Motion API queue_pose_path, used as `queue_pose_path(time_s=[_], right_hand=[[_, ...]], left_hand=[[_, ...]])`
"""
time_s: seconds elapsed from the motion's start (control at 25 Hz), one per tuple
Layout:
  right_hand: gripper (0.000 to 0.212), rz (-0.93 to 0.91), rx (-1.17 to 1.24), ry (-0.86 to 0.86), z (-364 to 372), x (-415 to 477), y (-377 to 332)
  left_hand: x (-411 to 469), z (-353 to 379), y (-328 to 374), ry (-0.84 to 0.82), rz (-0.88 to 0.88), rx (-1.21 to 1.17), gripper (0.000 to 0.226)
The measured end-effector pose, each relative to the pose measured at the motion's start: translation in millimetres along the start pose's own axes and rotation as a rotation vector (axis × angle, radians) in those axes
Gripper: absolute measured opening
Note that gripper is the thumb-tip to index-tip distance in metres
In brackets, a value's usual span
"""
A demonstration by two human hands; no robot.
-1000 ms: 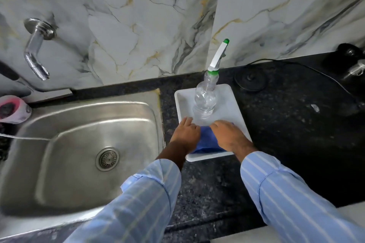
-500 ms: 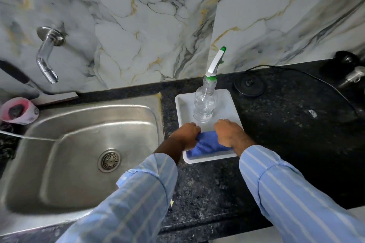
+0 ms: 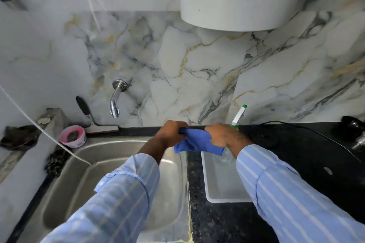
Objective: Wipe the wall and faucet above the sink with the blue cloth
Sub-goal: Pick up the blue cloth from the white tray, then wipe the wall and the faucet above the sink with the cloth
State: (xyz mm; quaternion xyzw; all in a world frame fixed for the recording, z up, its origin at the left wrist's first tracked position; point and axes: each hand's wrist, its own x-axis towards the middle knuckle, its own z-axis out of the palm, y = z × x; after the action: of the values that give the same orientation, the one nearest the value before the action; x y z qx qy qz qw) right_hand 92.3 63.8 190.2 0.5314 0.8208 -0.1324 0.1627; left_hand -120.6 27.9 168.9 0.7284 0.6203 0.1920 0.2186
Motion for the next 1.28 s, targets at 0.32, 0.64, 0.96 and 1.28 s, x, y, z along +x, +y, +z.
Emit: queue_pose_path(time_s=[0.32, 0.64, 0.96, 1.28], right_hand=[[0.023, -0.157, 0.128, 0.202, -108.2, 57.4, -96.3], [0.042, -0.186, 0.579, 0.496, -149.3, 147.8, -186.9], [0.026, -0.092, 0.587, 0.649, -135.5, 223.3, -222.2], [0.033, -0.05, -0.088, 1.031, -126.4, 224.4, -228.7]], left_hand=[[-13.2, -138.9, -71.5, 0.428, -0.175, -0.203, 0.034], [4.5, -211.7, -172.1, 0.778, -0.378, -0.298, 0.025], [55.1, -224.2, -231.1, 0.694, -0.56, -0.079, 0.027], [88.6, -172.3, -193.3, 0.468, -0.61, 0.373, 0.072]])
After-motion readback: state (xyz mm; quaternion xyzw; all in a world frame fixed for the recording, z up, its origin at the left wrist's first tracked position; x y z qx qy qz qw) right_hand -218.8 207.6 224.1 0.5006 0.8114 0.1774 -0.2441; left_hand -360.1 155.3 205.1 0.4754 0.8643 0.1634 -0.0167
